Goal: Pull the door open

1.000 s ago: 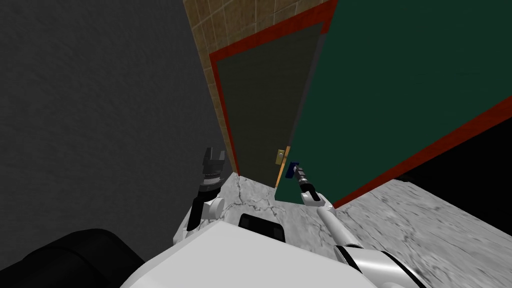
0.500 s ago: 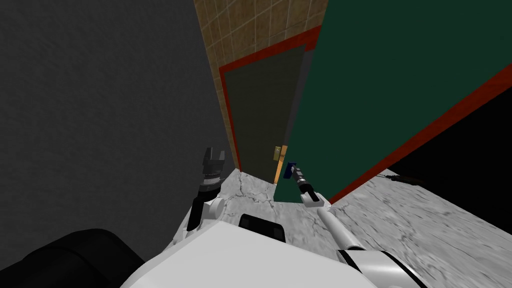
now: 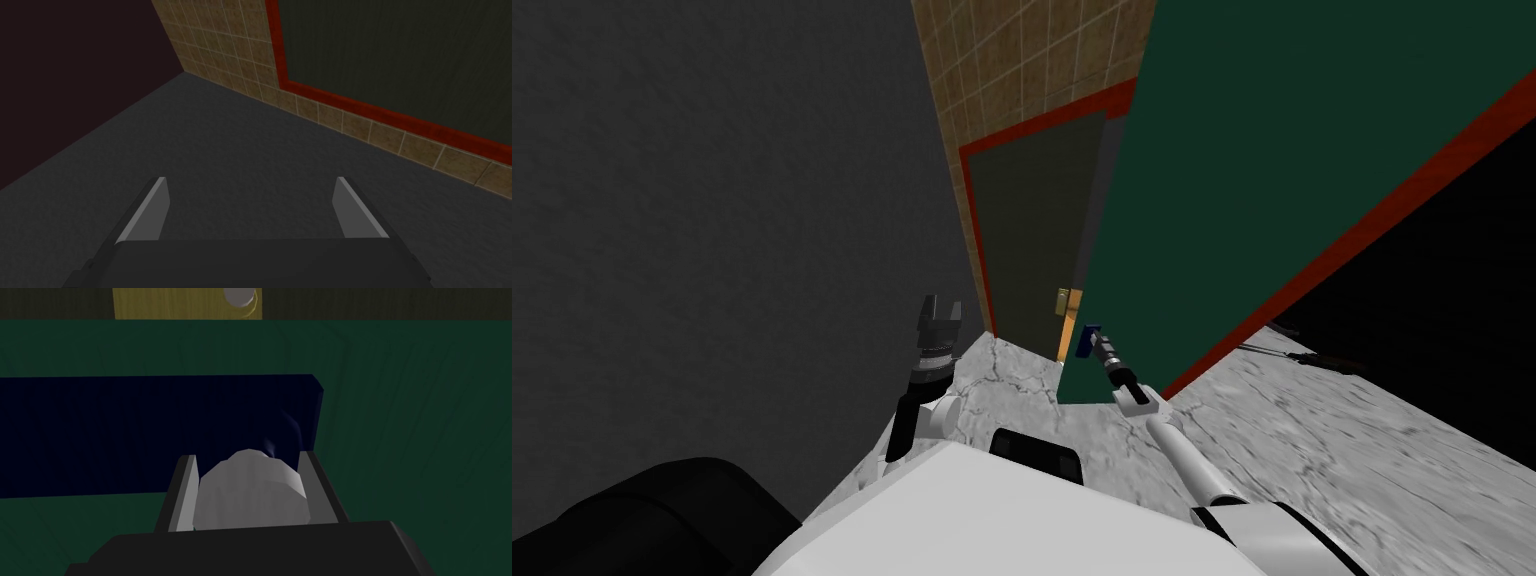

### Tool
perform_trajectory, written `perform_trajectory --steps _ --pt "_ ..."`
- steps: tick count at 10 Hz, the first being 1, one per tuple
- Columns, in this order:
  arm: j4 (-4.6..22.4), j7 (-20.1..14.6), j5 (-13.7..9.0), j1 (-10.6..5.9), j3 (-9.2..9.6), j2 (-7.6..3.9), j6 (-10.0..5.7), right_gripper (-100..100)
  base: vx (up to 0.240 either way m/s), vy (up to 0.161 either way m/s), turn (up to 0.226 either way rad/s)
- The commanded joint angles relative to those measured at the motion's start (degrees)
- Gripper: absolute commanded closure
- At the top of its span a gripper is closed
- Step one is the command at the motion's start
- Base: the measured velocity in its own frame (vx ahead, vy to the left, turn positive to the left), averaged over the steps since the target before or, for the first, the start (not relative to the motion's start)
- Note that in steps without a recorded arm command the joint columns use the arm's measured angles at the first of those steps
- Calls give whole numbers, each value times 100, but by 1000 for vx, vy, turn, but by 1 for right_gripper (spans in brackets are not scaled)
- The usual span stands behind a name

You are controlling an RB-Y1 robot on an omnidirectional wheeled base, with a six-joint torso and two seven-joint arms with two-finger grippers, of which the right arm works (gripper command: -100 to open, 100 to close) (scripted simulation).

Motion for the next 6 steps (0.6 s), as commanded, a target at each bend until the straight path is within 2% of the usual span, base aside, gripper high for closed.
perform_trajectory --steps 1,3,6 --pt "-74 -112 36 32 140 -52 -47 100 -198 -142 71" --pt "-176 -265 87 63 343 -134 -112 100 -190 -141 58" --pt "-331 -494 158 108 639 -255 -202 100 -208 -185 54"
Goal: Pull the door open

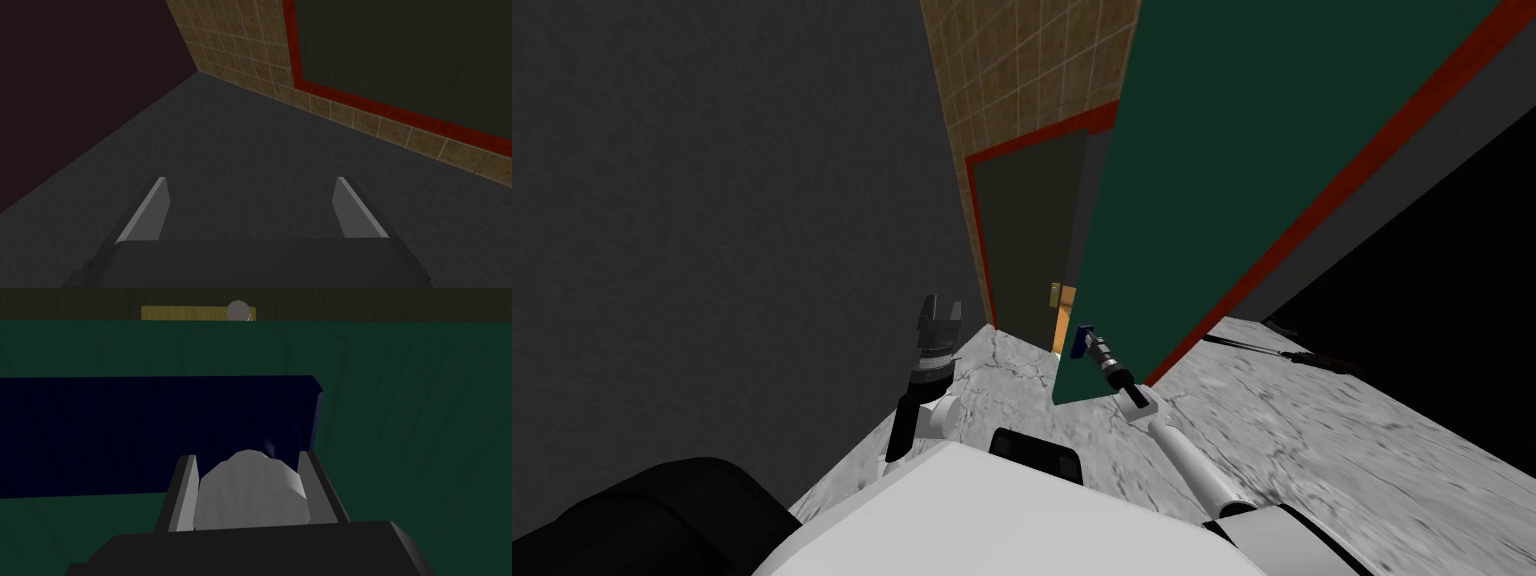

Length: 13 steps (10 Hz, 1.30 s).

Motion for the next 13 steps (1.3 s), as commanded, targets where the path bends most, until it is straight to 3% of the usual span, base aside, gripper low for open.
perform_trajectory --steps 1,2,3,6,10,11,12,13 --pt "-157 -157 37 44 174 -85 -4 100 -191 -163 61" --pt "-89 -80 23 44 98 -59 -17 100 -93 -68 14" --pt "-137 -238 51 104 254 -197 -152 100 -96 -94 53" --pt "-211 -471 85 159 467 -423 -378 100 -155 -140 83" --pt "-350 -908 147 263 869 -848 -803 100 -183 -181 78" --pt "-359 -831 145 244 823 -774 -724 100 -92 -62 -1" --pt "-345 -940 162 304 936 -910 -926 100 -101 -91 62" --pt "-344 -974 166 316 969 -958 -996 100 -139 -134 73"
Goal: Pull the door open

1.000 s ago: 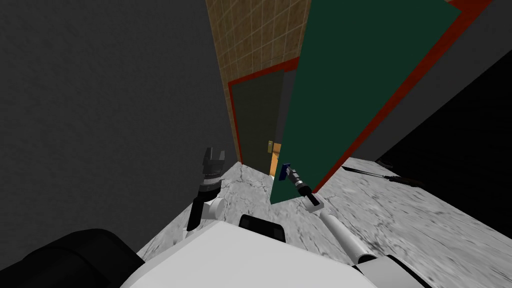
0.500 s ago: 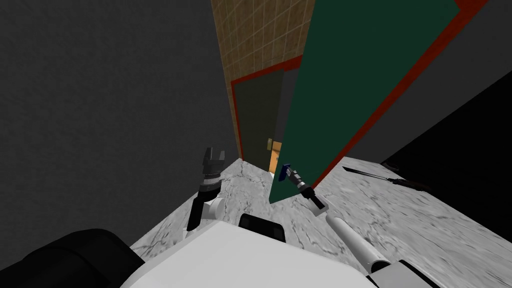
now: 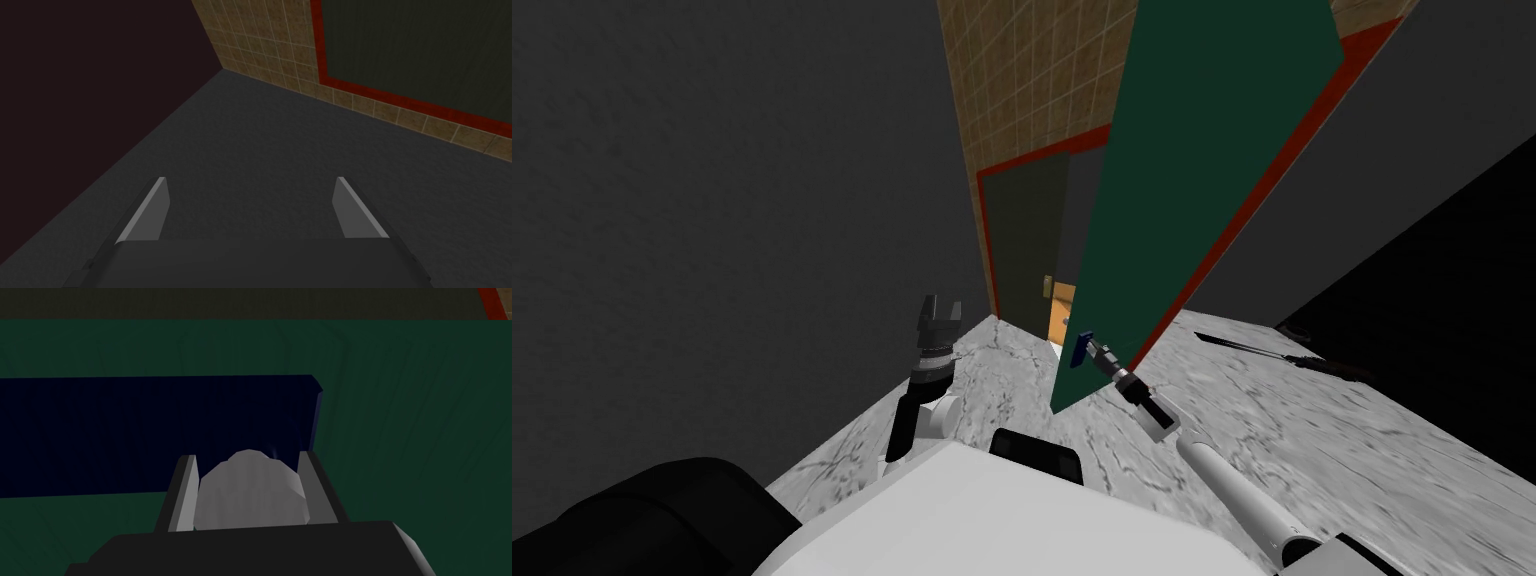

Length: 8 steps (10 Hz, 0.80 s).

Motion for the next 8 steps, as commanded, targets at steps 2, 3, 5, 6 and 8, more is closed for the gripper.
perform_trajectory --steps 2,3,5,6,8 --pt "10 -97 15 32 104 -130 -248 100 -84 -119 58" --pt "12 -138 19 46 144 -187 -332 100 -60 -80 56" --pt "16 -261 32 90 265 -358 -588 100 -107 -144 90" --pt "19 -336 40 116 338 -461 -743 100 -124 -170 91" --pt "22 -422 50 146 422 -580 -920 100 -116 -120 44"
